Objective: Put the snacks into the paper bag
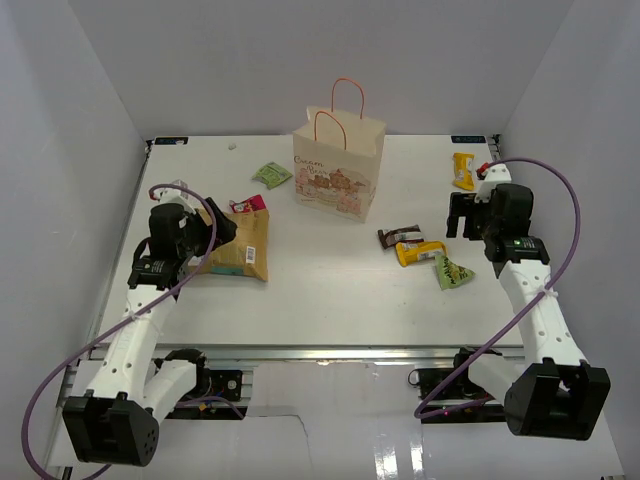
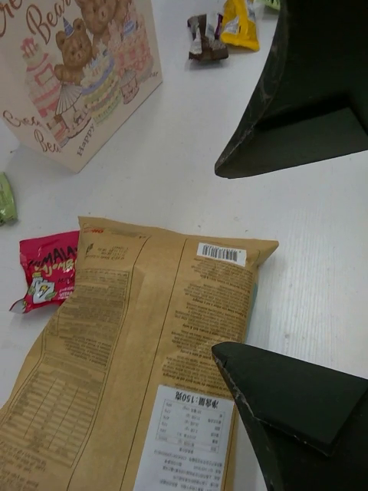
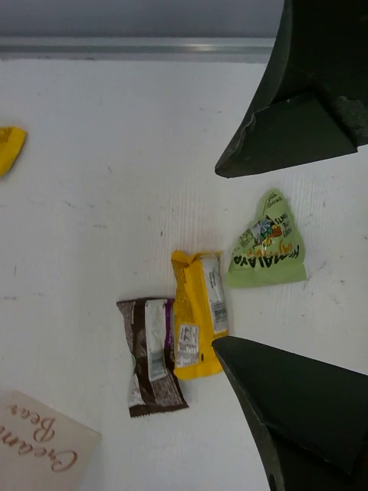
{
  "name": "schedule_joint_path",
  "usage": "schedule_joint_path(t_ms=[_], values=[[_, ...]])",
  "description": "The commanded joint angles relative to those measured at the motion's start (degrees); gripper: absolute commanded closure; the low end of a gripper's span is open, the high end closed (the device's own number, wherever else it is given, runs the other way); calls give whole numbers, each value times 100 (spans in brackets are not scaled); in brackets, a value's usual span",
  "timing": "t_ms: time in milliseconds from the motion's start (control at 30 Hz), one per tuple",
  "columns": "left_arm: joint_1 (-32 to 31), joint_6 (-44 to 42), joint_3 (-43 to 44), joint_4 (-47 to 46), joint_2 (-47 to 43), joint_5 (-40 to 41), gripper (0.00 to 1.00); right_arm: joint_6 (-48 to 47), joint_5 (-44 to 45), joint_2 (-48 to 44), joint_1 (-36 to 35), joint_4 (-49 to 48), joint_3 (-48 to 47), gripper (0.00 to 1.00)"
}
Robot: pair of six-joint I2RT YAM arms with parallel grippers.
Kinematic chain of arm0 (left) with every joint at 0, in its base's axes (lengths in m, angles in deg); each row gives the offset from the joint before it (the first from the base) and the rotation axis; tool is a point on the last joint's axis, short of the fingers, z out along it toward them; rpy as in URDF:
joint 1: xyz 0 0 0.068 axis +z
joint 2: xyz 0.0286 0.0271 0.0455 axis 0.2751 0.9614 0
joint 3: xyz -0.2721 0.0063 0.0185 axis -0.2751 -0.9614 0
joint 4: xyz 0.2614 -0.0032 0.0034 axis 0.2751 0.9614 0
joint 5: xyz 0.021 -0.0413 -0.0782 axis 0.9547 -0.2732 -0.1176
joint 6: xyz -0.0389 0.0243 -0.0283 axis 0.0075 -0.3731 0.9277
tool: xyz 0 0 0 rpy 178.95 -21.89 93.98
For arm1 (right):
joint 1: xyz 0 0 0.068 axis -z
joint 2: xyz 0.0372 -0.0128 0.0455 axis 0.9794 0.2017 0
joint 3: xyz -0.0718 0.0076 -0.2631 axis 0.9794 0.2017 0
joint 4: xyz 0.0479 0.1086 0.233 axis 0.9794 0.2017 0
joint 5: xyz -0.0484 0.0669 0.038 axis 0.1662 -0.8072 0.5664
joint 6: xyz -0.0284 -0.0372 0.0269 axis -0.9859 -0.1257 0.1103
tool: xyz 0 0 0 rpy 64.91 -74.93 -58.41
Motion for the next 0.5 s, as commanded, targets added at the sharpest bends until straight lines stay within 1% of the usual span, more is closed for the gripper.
schedule_joint_path(t_ms=[0, 33, 100, 133, 167, 200, 233, 267, 300, 367, 433, 467], values=[[25, -490, 516, 455, 232, 538, 2, -604, -1268, 22, 0, 206, -492, 10], [25, -561, 682, 595, 303, 836, 2, -868, -1958, 48, 0, 276, -563, 10], [17, -833, 798, 684, 496, 1066, 2, -1588, -2813, 127, 0, 732, -686, 10], [16, -948, 842, 710, 558, 1172, 2, -2453, -3696, 223, -9, 986, -818, 10], [16, -1088, 921, 702, 671, 1138, 2, -2906, -4097, 285, -18, 1250, -871, 10], [25, -1472, 956, 676, 725, 1094, 2, -3337, -4362, 355, -35, 1801, -924, 10], [17, -1641, 1000, 615, 804, 1076, 2, -3811, -4530, 556, -88, 2041, -1090, 10], [16, -1808, 1105, 579, 987, 1068, 3, -4076, -4618, 663, -123, 2513, -1196, 10], [25, -2141, 1184, 561, 1102, 1076, 4, -4271, -4689, 777, -123, 2649, -1293, 10], [77, -2275, 1403, 535, 1417, 1146, 2, -4202, -4689, 1085, -123, 2720, -1451, 10], [200, -2346, 1519, 474, 1647, 928, 2, -4342, -4855, 1391, -123, 3027, -1583, 10], [349, -2346, 1641, 465, 1883, 648, 2, -4386, -4909, 1463, -123, 3071, -1662, 10]])
